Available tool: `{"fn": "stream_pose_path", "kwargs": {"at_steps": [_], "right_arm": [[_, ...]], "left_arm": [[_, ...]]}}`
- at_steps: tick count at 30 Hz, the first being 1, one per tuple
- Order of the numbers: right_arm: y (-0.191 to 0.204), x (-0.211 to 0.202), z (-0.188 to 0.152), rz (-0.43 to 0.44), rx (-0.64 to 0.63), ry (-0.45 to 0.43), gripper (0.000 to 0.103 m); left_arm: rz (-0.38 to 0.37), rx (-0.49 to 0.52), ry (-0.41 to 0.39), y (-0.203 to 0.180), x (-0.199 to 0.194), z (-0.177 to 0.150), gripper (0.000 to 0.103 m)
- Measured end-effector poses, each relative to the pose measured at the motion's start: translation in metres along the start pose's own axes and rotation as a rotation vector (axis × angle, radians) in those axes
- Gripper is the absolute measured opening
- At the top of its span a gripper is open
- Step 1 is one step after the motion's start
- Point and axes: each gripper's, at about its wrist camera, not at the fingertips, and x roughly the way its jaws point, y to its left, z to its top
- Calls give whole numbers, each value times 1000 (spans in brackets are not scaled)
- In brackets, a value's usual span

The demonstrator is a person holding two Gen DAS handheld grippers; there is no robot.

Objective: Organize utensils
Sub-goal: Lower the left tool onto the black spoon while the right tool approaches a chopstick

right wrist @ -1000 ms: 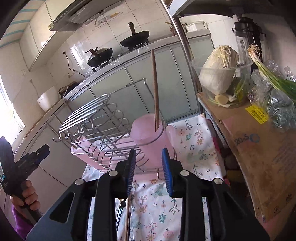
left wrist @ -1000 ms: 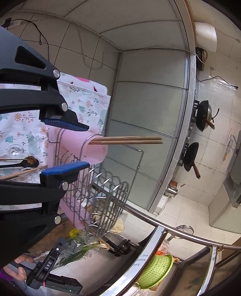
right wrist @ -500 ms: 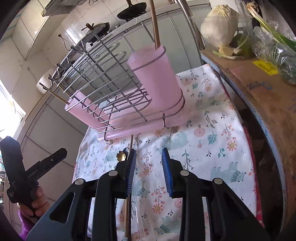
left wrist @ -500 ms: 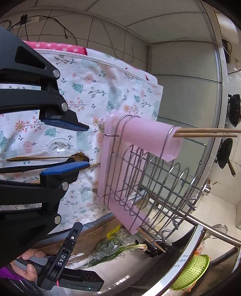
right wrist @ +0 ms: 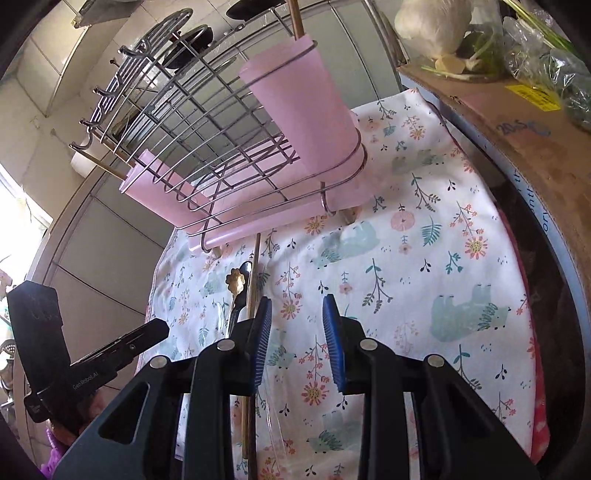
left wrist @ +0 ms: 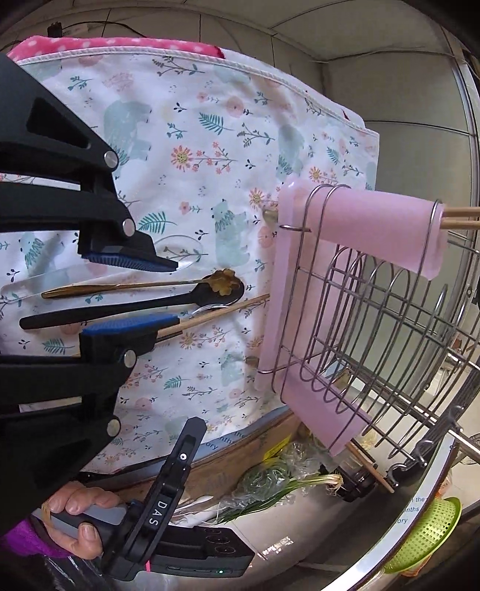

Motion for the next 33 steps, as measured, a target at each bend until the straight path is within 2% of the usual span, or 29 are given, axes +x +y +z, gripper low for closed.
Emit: {"fn": "stream_pose_path", "kwargs": {"at_steps": [5, 11, 16, 19, 28, 31, 33], "right_arm": [[-2, 4, 0, 9, 2, 10, 29], [-2, 12, -2, 23, -2, 29, 29], [-4, 17, 1, 33, 0, 41, 29], [-4, 21, 3, 40, 0, 50, 29], [7, 41, 7, 62, -17, 98, 29], [14, 51, 10, 88, -12, 124, 29], [19, 57, 11, 110, -11, 142, 29]], "left_arm": [[-19, 25, 54, -9, 17, -3, 15], [23, 62, 109, -17, 47, 0, 15], [28, 42, 161, -14, 72, 4, 14], [12, 11, 183, -10, 83, 6, 9], [-31, -19, 130, -4, 63, 7, 6], [-42, -36, 84, 3, 50, 7, 6], [-20, -19, 46, 5, 40, 6, 6]]}}
